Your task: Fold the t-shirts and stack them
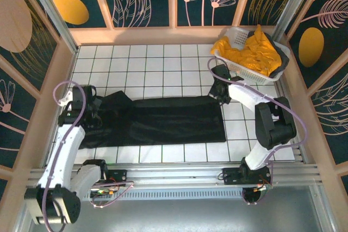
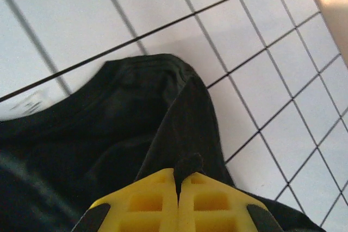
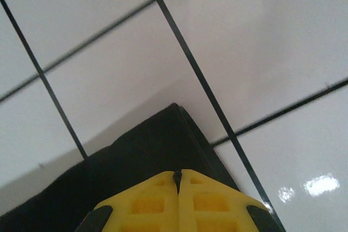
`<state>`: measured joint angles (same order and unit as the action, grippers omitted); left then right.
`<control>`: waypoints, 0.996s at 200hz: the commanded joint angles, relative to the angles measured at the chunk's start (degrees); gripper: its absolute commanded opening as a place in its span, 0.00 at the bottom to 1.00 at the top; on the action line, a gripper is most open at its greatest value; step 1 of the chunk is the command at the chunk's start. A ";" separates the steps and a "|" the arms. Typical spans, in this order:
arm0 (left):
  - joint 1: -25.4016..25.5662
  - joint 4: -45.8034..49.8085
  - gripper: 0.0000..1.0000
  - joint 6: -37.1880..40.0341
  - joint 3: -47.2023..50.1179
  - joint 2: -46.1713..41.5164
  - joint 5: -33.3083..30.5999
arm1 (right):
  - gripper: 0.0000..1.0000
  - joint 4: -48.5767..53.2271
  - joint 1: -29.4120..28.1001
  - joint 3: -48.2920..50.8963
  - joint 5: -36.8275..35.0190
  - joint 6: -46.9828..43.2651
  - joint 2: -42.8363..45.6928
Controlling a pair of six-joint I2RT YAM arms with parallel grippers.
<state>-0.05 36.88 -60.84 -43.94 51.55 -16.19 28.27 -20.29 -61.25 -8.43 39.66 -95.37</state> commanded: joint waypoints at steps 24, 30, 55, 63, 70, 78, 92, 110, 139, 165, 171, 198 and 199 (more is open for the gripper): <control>-0.03 9.36 0.00 -8.94 4.77 -6.17 -4.02 | 0.00 0.63 -1.55 6.65 1.98 -1.14 4.28; -0.03 9.92 0.00 -9.60 5.11 -6.26 -3.90 | 0.00 0.79 -1.67 6.93 1.80 -0.95 4.44; -0.03 12.05 0.00 -12.49 6.86 -7.50 -3.91 | 0.00 1.53 -2.23 7.38 1.22 -0.64 5.46; -0.03 12.29 0.00 -13.03 7.25 -7.98 -4.18 | 0.00 1.74 -2.39 7.48 1.15 -0.58 5.70; -0.03 12.40 0.00 -13.44 7.50 -8.13 -4.44 | 0.00 2.00 -2.59 7.47 1.05 -0.54 5.91; -0.03 12.50 0.00 -13.68 7.63 -8.02 -4.81 | 0.00 2.26 -2.85 7.47 1.00 -0.45 6.11; -0.03 12.51 0.00 -13.39 7.56 -7.40 -5.08 | 0.00 3.07 -3.32 7.53 0.89 -0.24 6.47; -0.03 12.51 0.00 -13.07 7.47 -6.58 -5.44 | 0.00 4.27 -3.95 7.97 0.74 0.04 7.32; -0.03 15.33 0.00 -13.46 8.18 -6.80 -6.23 | 0.06 5.71 -4.58 10.55 1.12 0.46 9.33; -0.03 17.66 0.12 -14.75 9.14 -7.40 -6.55 | 0.27 6.40 -4.52 13.94 0.61 1.12 12.84; -0.01 18.22 0.17 -15.13 9.14 -7.62 -6.64 | 0.31 6.56 -4.43 14.30 0.40 1.29 13.87; -0.03 19.33 0.28 -15.97 7.87 -8.70 -8.00 | 0.32 7.41 -4.40 13.14 -0.44 2.04 15.43; -0.03 19.26 0.29 -15.98 7.80 -8.68 -8.04 | 0.32 7.41 -4.40 13.02 -0.45 2.11 15.37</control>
<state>-0.05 52.64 -75.33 -35.40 44.05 -21.30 33.52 -24.58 -47.44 -7.44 40.62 -82.30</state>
